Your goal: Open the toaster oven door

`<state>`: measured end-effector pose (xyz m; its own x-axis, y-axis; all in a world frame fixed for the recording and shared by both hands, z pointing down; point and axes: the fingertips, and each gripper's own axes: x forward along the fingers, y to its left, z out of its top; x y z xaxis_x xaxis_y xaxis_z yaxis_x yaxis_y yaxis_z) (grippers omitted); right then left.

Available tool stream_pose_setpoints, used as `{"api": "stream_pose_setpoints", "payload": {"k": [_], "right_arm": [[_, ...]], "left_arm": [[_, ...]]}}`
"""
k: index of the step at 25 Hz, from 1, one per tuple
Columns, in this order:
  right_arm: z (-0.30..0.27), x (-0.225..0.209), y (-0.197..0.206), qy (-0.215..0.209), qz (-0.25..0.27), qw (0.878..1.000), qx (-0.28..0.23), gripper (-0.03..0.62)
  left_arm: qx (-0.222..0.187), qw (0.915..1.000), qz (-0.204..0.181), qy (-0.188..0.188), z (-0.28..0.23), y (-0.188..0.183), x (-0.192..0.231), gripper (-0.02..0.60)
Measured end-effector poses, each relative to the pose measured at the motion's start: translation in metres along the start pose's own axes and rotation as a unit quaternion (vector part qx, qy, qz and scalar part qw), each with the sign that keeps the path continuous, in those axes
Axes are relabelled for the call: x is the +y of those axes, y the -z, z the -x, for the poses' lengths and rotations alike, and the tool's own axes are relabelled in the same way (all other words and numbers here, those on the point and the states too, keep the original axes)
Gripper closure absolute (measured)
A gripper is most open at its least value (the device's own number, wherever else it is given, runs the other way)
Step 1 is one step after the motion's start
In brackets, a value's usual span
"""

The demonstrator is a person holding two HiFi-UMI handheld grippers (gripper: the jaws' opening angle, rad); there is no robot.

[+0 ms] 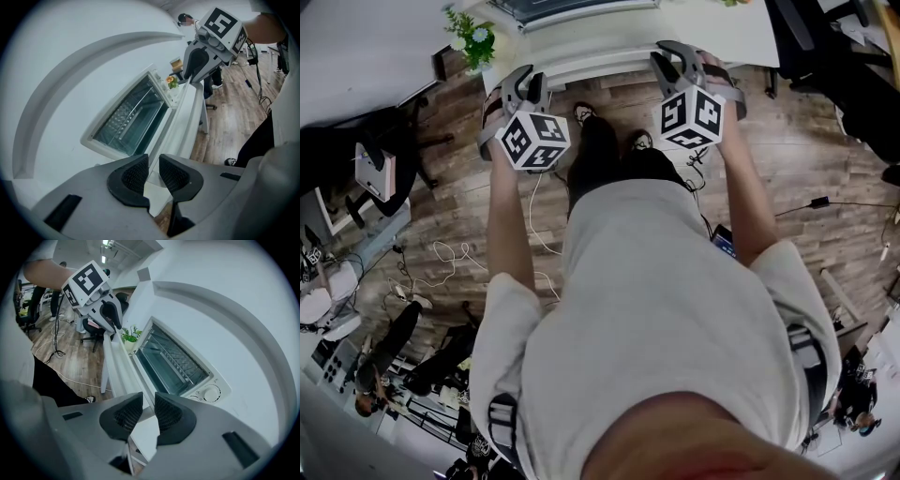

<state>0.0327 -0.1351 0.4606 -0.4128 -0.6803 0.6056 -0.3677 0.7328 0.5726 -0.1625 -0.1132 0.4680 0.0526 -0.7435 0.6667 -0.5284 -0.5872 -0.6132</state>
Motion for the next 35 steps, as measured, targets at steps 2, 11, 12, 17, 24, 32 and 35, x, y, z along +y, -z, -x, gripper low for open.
{"api": "stream_pose_setpoints", "payload": {"k": [2, 11, 12, 17, 24, 32, 35], "right_arm": [[0.0, 0.001, 0.002, 0.0, 0.0, 1.0, 0.002, 0.515], [0.0, 0.009, 0.008, -0.003, -0.003, 1.0, 0.005, 0.514], [0.0, 0.01, 0.009, -0.003, -0.004, 1.0, 0.004, 0.514], [0.001, 0.015, 0.013, -0.005, -0.005, 1.0, 0.007, 0.514], [0.003, 0.016, 0.014, -0.004, -0.005, 1.0, 0.008, 0.514], [0.0, 0.022, 0.016, -0.008, -0.009, 1.0, 0.008, 0.513], [-0.002, 0.025, 0.017, -0.011, -0.009, 1.0, 0.009, 0.513]], "left_arm": [[0.001, 1.0, 0.001, 0.001, 0.0, 0.0, -0.002, 0.497], [0.004, 1.0, 0.0, 0.008, -0.002, 0.003, -0.011, 0.495], [0.005, 0.9999, 0.0, 0.009, -0.002, 0.003, -0.013, 0.495], [0.008, 0.9999, -0.002, 0.012, -0.002, 0.005, -0.019, 0.495], [0.007, 0.9999, -0.001, 0.01, 0.0, 0.004, -0.021, 0.495], [0.013, 0.9997, -0.006, 0.022, -0.004, 0.01, -0.026, 0.495], [0.015, 0.9996, -0.005, 0.023, -0.005, 0.012, -0.028, 0.495]]}}
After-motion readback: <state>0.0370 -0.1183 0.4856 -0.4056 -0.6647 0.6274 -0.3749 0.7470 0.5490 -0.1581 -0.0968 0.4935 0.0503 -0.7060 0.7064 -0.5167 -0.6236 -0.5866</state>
